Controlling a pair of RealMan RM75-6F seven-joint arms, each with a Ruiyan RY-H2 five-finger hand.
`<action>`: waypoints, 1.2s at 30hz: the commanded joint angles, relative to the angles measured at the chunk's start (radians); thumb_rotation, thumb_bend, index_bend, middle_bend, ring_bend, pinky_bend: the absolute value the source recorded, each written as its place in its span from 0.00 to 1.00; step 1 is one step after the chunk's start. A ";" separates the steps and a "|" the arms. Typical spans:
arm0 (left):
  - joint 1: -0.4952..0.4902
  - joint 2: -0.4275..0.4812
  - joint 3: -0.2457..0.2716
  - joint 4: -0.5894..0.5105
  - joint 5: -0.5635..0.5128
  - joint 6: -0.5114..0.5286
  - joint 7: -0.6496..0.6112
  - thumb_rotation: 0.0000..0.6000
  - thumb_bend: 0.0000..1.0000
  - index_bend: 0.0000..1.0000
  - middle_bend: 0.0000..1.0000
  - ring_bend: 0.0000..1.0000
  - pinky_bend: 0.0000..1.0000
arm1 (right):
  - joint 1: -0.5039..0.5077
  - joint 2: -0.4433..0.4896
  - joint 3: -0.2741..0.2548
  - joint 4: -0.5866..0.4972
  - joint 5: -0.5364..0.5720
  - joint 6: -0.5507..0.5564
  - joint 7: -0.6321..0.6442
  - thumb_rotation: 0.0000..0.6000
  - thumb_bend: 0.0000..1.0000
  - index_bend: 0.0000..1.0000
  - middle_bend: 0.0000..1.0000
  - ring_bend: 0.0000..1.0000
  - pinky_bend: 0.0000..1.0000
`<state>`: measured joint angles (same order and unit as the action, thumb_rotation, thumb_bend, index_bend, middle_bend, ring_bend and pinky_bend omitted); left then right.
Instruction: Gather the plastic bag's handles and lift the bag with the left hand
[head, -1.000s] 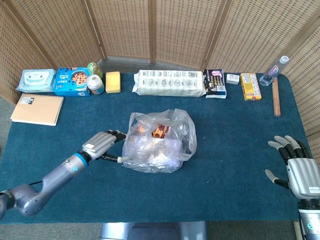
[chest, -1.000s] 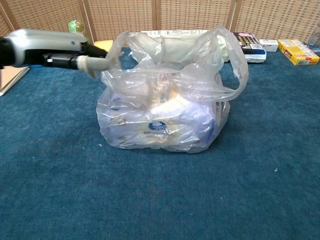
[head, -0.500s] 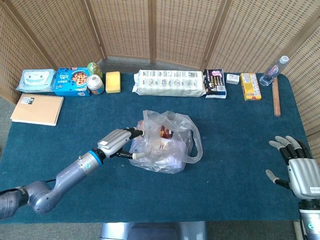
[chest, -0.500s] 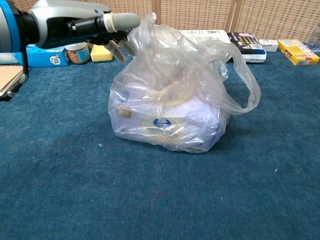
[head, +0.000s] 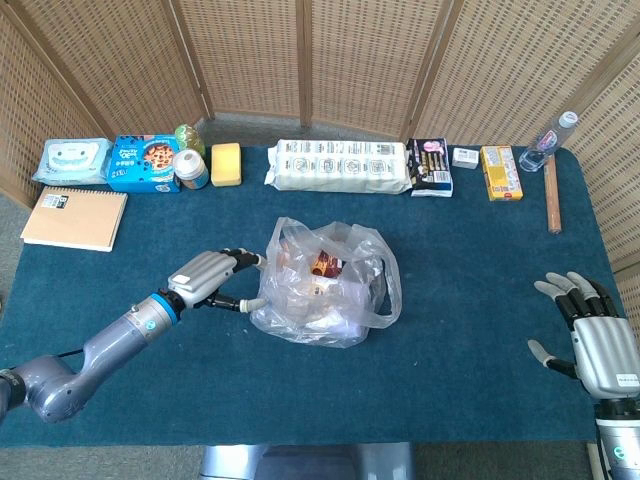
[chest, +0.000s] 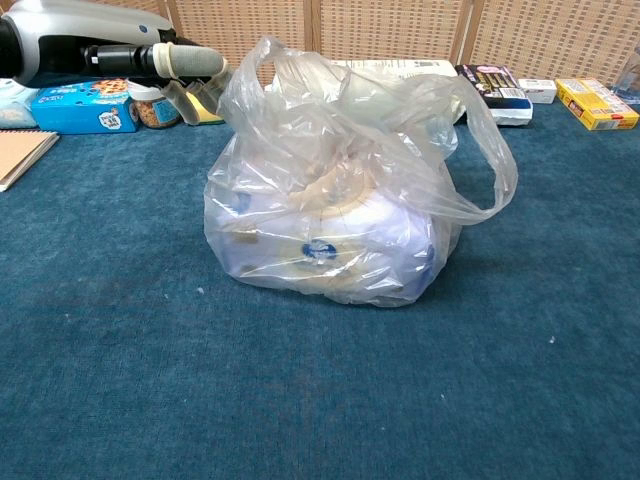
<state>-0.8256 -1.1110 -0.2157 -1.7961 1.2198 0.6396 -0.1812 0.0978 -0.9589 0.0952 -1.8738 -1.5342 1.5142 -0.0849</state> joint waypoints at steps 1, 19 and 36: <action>-0.018 0.011 0.003 0.007 -0.021 0.013 0.056 0.00 0.12 0.20 0.25 0.18 0.22 | -0.001 0.001 0.000 -0.001 0.001 0.001 0.001 1.00 0.23 0.20 0.18 0.11 0.10; -0.120 -0.091 -0.055 -0.045 -0.180 0.072 0.138 0.00 0.12 0.20 0.25 0.18 0.23 | -0.012 0.005 -0.001 0.006 -0.007 0.018 0.027 1.00 0.23 0.19 0.18 0.11 0.10; -0.029 -0.194 -0.134 -0.032 -0.058 0.246 -0.140 0.00 0.14 0.20 0.25 0.18 0.26 | -0.010 0.003 -0.002 0.007 -0.017 0.016 0.035 1.00 0.23 0.18 0.18 0.11 0.10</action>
<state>-0.8723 -1.2950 -0.3399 -1.8333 1.1425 0.8595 -0.2914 0.0877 -0.9557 0.0934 -1.8661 -1.5512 1.5303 -0.0498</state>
